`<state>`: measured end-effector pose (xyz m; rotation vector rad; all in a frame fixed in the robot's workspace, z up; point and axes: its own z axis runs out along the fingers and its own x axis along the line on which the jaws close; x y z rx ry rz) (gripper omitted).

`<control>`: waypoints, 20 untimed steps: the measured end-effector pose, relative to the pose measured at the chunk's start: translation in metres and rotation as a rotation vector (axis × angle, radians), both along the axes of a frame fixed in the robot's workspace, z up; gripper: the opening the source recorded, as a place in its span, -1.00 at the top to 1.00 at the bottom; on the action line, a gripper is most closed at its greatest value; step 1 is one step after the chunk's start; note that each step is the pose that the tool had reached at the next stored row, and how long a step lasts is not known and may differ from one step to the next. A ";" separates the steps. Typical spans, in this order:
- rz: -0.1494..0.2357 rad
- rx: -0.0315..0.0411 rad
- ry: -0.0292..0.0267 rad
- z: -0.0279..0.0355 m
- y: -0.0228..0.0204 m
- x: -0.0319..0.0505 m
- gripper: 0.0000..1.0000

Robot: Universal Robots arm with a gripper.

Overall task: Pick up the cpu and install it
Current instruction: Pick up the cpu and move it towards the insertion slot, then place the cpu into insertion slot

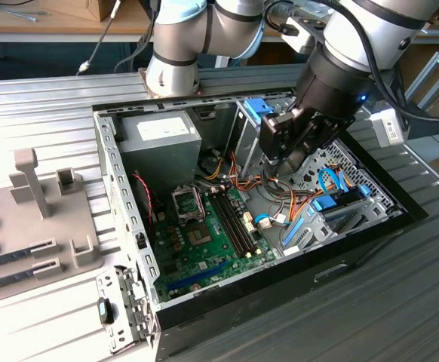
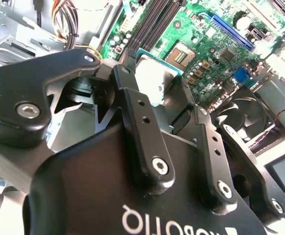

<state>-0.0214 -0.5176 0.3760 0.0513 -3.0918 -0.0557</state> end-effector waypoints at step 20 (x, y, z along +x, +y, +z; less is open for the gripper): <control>0.000 -0.0001 0.0000 -0.0030 0.0040 -0.0141 0.05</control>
